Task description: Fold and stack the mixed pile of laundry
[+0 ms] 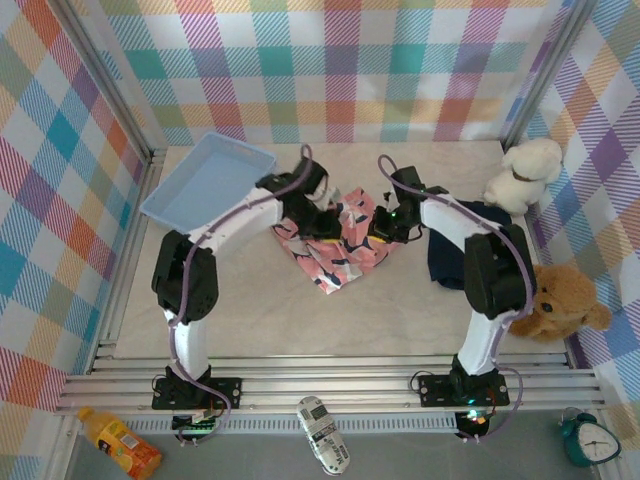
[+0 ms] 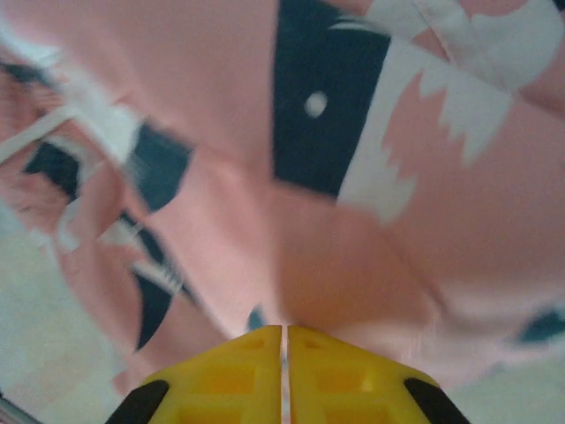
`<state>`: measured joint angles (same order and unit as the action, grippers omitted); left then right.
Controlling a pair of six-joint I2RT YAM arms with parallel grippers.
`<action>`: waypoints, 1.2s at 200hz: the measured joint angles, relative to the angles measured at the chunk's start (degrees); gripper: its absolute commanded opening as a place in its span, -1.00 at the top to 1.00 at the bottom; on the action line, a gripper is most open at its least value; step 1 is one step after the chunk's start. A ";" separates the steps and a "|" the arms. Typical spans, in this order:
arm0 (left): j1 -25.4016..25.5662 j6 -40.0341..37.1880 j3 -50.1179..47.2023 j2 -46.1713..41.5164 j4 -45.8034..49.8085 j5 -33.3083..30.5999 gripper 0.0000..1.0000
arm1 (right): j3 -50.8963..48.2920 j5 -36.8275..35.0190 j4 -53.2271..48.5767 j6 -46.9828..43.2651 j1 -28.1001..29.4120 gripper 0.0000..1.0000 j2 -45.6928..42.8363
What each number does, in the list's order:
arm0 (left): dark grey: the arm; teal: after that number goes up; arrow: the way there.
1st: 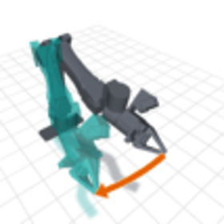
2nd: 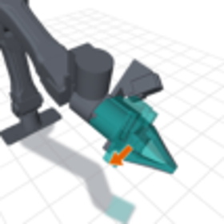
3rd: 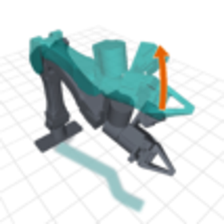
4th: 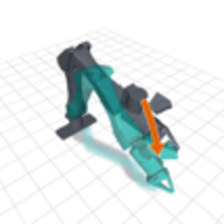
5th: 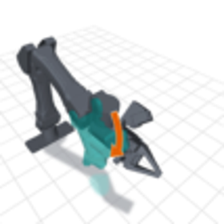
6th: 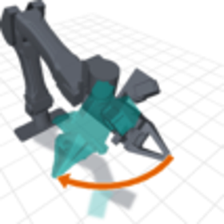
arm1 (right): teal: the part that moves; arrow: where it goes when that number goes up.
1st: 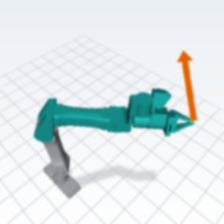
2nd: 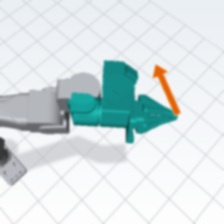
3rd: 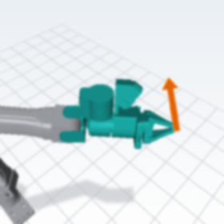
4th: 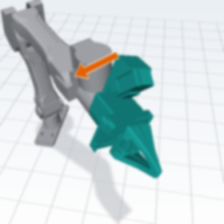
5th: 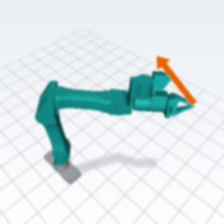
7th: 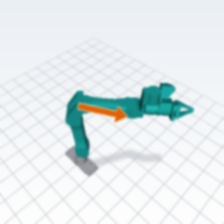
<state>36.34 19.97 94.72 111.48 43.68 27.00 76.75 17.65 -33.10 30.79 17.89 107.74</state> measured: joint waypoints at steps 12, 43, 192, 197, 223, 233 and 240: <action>3.08 0.63 -2.49 1.62 -1.88 -0.04 1.00 | 0.63 0.07 0.13 -0.15 -0.59 0.73 2.73; 7.87 3.08 -5.79 8.74 -5.07 -2.19 1.00 | -0.20 1.57 1.16 -0.15 -3.82 0.67 5.09; -1.42 6.05 -6.80 -5.25 4.61 -18.32 -0.47 | -8.79 -0.22 -3.41 -1.27 -6.43 -0.99 -18.05; -2.32 6.21 -6.54 -5.95 3.72 -17.90 -0.50 | -7.43 -0.92 -4.07 -2.01 -6.84 -0.99 -17.66; -5.20 6.97 -6.25 -5.73 -1.88 -15.82 -0.70 | -3.76 -5.55 -6.47 -6.40 -8.66 -0.99 -14.03; -5.62 7.34 -6.34 -4.55 -4.07 -14.80 -0.72 | -3.80 -7.52 -7.61 -7.82 -9.29 -0.99 -12.26; -5.64 7.61 -6.38 -3.37 -5.75 -13.70 -0.77 | -3.98 -8.61 -8.20 -8.59 -9.66 -0.99 -11.10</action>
<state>30.70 27.57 88.33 108.12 37.93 13.30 72.77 9.04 -41.30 22.20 8.23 96.64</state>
